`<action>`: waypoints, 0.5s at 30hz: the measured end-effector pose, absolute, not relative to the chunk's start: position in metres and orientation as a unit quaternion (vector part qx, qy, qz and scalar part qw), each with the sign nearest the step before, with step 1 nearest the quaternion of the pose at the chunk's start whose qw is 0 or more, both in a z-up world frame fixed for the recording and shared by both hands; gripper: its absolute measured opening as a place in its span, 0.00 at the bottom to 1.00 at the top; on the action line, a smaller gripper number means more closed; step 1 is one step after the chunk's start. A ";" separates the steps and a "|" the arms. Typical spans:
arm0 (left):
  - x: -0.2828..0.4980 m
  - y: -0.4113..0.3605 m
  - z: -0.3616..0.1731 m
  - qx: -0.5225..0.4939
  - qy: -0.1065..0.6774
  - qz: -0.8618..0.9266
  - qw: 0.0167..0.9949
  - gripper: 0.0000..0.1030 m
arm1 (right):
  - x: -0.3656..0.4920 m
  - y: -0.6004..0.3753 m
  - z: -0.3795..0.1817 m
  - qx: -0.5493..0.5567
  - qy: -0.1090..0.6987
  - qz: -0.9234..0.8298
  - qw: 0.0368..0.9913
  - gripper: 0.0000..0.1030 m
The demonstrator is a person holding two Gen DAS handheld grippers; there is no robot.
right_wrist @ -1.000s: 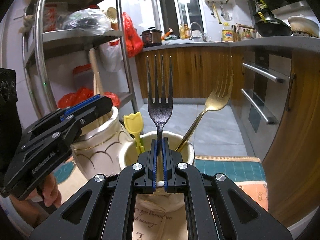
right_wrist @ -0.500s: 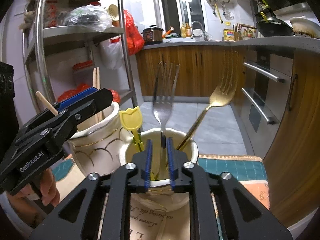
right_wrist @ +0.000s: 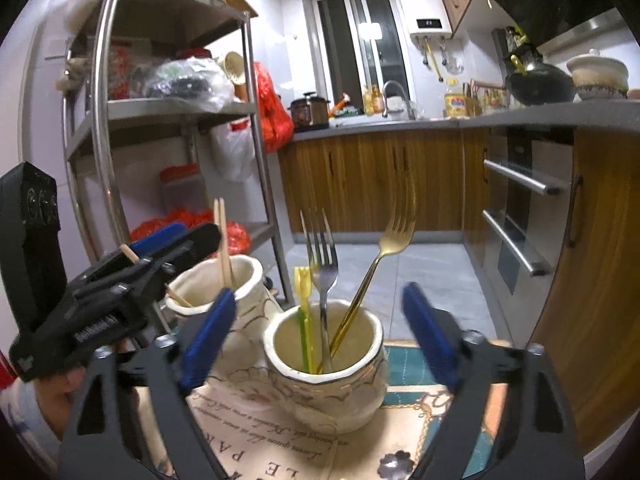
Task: Organize utensils
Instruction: 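Open the left tool over the tall vase while the right releases the silver fork into the small vase, then withdraw both open tools from the vases back toward the utensils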
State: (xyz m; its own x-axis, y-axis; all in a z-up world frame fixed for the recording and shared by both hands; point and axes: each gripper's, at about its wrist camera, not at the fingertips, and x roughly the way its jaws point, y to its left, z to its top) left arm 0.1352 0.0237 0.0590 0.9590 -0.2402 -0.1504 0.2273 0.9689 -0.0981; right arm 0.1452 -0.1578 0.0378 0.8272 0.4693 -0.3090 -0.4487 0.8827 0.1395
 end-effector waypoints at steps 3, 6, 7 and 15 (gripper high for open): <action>0.117 0.027 0.066 -0.034 0.074 -0.101 0.991 0.94 | 0.134 -0.163 0.048 0.030 0.158 0.236 0.959 0.95; 0.098 0.021 0.067 -0.005 0.084 -0.092 0.992 0.94 | 0.119 -0.167 0.058 0.020 0.141 0.223 0.964 0.95; 0.092 0.018 0.067 0.006 0.088 -0.088 0.992 0.94 | 0.113 -0.169 0.059 0.018 0.138 0.221 0.965 0.95; 0.050 0.011 0.060 0.010 0.129 -0.108 0.986 0.94 | 0.084 -0.195 0.047 0.013 0.155 0.183 0.971 0.95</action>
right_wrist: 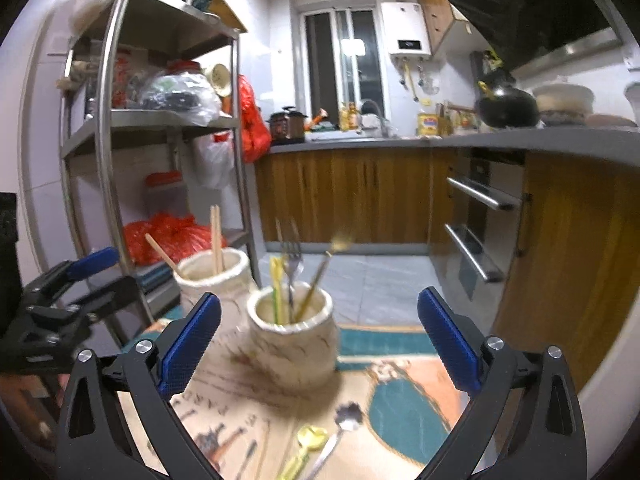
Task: Organize utensils
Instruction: 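Withdraw both open tools from the vases back toward the utensils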
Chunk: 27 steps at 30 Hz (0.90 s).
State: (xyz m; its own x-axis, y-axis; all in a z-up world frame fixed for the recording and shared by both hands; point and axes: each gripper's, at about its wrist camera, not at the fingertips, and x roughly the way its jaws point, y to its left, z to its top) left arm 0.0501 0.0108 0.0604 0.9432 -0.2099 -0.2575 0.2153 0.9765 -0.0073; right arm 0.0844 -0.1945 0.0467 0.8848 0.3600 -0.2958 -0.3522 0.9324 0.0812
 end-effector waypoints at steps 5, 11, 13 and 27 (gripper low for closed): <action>0.039 0.012 0.043 0.004 0.174 -0.112 0.978 0.94 | 0.077 -0.216 0.024 0.036 0.203 0.158 0.966 0.95; 0.022 0.013 0.017 0.023 0.221 -0.104 0.969 0.94 | 0.069 -0.223 -0.003 0.036 0.264 0.132 0.955 0.95; 0.018 0.015 0.011 0.028 0.229 -0.101 0.968 0.94 | 0.064 -0.219 -0.012 0.028 0.283 0.133 0.949 0.95; 0.003 0.025 -0.004 0.021 0.243 -0.117 0.963 0.94 | 0.053 -0.170 -0.043 -0.022 0.364 0.150 0.919 0.72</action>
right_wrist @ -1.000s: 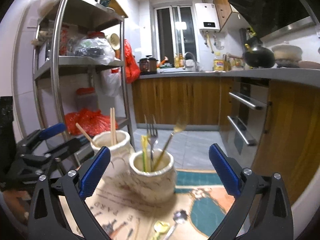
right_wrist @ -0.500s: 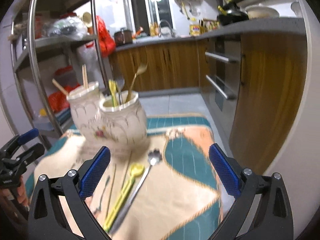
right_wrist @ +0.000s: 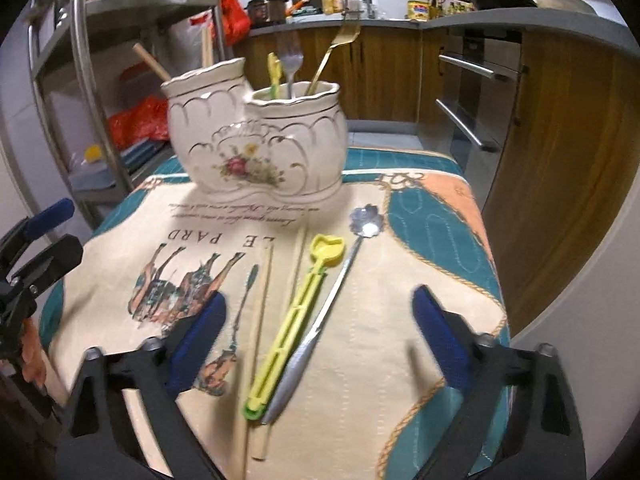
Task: Organize utensils
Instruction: 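Withdraw both open tools from the vases back toward the utensils, then grasp the yellow-green tongs with the right tool while the left approaches a chopstick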
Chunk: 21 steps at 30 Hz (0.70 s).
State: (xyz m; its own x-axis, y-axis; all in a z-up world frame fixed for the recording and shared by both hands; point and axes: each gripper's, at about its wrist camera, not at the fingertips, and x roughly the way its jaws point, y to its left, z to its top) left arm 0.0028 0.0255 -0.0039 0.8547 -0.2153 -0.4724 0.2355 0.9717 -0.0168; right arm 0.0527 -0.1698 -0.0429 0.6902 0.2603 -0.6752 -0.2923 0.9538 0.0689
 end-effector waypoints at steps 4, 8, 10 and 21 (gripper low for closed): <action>0.004 0.025 -0.010 0.023 0.247 -0.122 0.961 0.94 | 0.058 -0.161 -0.044 -0.034 0.378 0.145 0.914 0.40; 0.006 0.024 -0.014 0.022 0.251 -0.126 0.960 0.94 | 0.061 -0.155 -0.045 -0.037 0.389 0.152 0.908 0.20; 0.006 0.024 -0.015 0.020 0.251 -0.129 0.959 0.94 | 0.064 -0.153 -0.046 -0.038 0.397 0.154 0.904 0.17; 0.007 0.020 -0.016 0.027 0.254 -0.130 0.958 0.94 | 0.083 -0.158 -0.053 0.003 0.431 0.159 0.888 0.17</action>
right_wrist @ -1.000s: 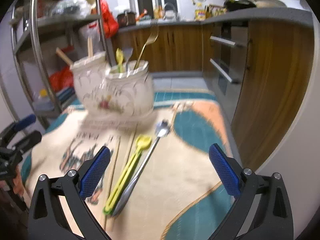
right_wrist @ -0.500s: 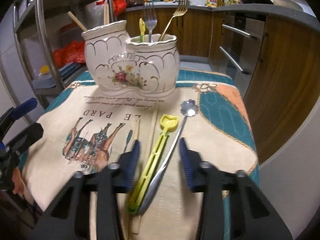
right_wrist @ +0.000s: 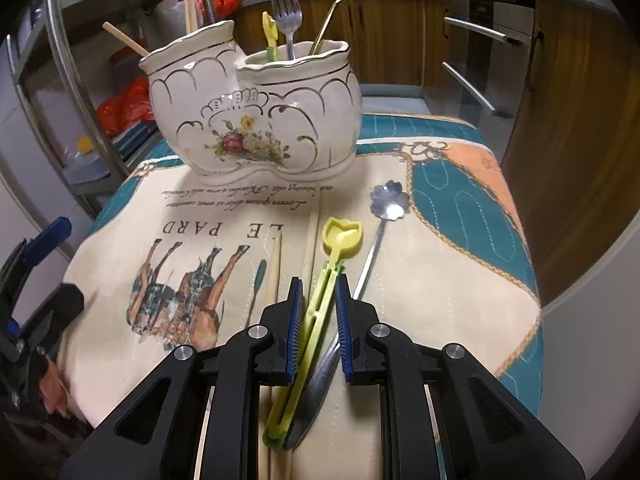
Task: Organize utensils
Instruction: 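Grasp the yellow-green tongs with the right tool while the left approaches a chopstick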
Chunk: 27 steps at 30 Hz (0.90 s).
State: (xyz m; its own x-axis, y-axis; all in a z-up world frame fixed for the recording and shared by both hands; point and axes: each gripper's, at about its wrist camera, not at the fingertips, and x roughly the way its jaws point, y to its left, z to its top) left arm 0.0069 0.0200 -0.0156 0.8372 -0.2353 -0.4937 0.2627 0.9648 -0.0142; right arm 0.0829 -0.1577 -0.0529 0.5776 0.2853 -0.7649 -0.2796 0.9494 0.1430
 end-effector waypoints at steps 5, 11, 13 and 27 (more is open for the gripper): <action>0.008 0.014 -0.012 0.035 0.260 -0.126 0.957 0.94 | 0.085 -0.160 -0.053 0.019 0.426 0.174 0.888 0.10; 0.015 -0.002 -0.008 0.036 0.277 -0.125 0.952 0.94 | 0.077 -0.174 -0.041 0.034 0.389 0.186 0.902 0.10; 0.019 -0.011 -0.008 0.038 0.288 -0.126 0.949 0.94 | 0.075 -0.183 -0.035 0.041 0.375 0.189 0.907 0.10; 0.048 -0.073 -0.044 0.039 0.389 -0.106 0.914 0.77 | 0.070 -0.225 -0.033 0.062 0.336 0.193 0.920 0.10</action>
